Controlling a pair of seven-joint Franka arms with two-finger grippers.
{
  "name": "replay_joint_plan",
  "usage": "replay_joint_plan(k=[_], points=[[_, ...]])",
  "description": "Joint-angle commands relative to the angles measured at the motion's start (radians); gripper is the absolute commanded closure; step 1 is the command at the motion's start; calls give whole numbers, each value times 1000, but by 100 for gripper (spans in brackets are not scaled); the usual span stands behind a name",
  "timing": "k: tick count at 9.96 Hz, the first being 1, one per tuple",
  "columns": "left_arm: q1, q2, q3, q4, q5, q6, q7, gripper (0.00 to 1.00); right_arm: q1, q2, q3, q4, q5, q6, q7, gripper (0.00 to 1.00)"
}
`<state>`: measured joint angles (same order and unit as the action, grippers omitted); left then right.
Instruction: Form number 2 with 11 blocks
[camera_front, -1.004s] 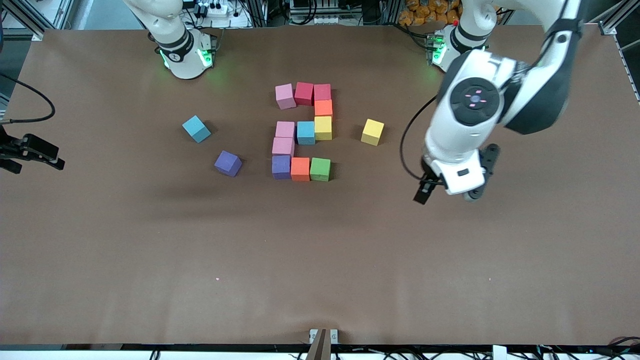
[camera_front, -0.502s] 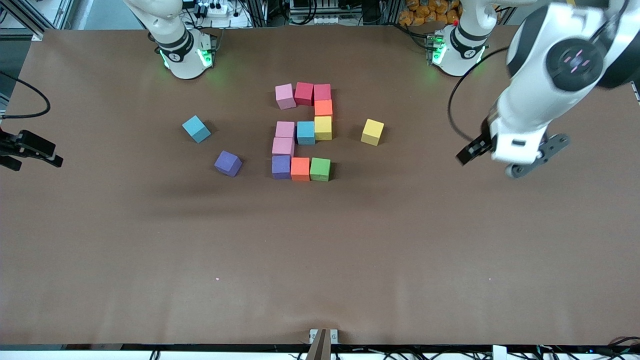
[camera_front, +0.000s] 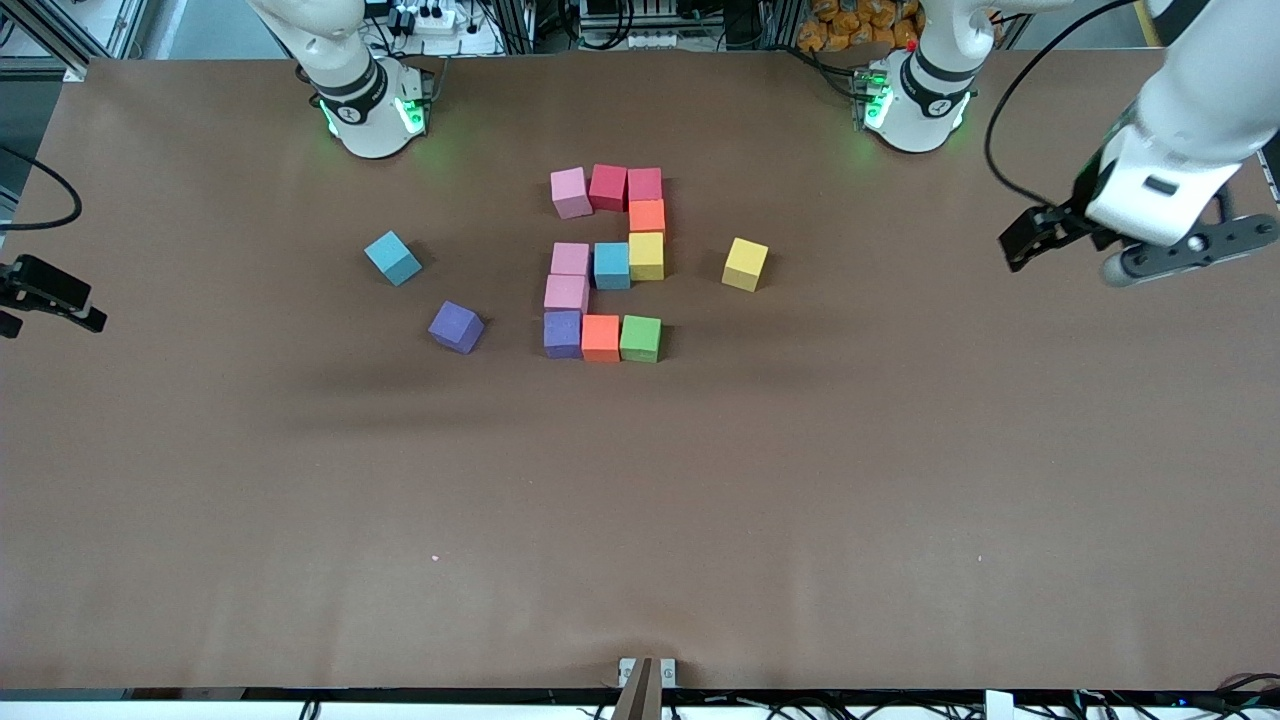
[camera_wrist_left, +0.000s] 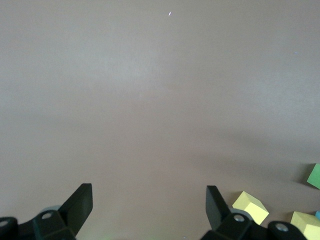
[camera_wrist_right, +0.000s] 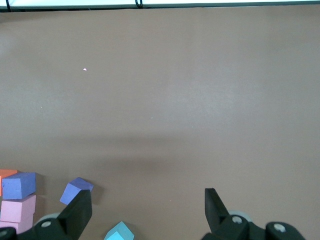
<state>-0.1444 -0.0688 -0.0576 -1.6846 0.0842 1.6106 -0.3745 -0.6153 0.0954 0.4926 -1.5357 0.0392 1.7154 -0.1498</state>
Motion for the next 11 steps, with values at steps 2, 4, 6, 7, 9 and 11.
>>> replay_joint_plan(k=[2, 4, 6, 7, 9, 11], points=[[28, 33, -10, 97, -30, -102, 155, 0, -21, -5, 11, 15, 5, 1, -10, 0], [32, 32, -5, 105, -40, -106, 170, 0, -26, -5, 9, 15, 1, 6, -10, 0], [49, 24, -4, 106, -43, -107, 215, 0, -17, -5, 10, 14, 1, 0, -11, 0], [60, 6, -2, 102, -44, -121, 251, 0, -12, -5, 10, 14, 2, 1, -10, 0], [92, 1, -2, 106, -113, -127, 267, 0, -14, -11, 12, 15, 2, 0, -10, 0], [105, 7, -4, 137, -112, -127, 269, 0, -14, -16, 15, 15, -69, -7, -11, 0]])
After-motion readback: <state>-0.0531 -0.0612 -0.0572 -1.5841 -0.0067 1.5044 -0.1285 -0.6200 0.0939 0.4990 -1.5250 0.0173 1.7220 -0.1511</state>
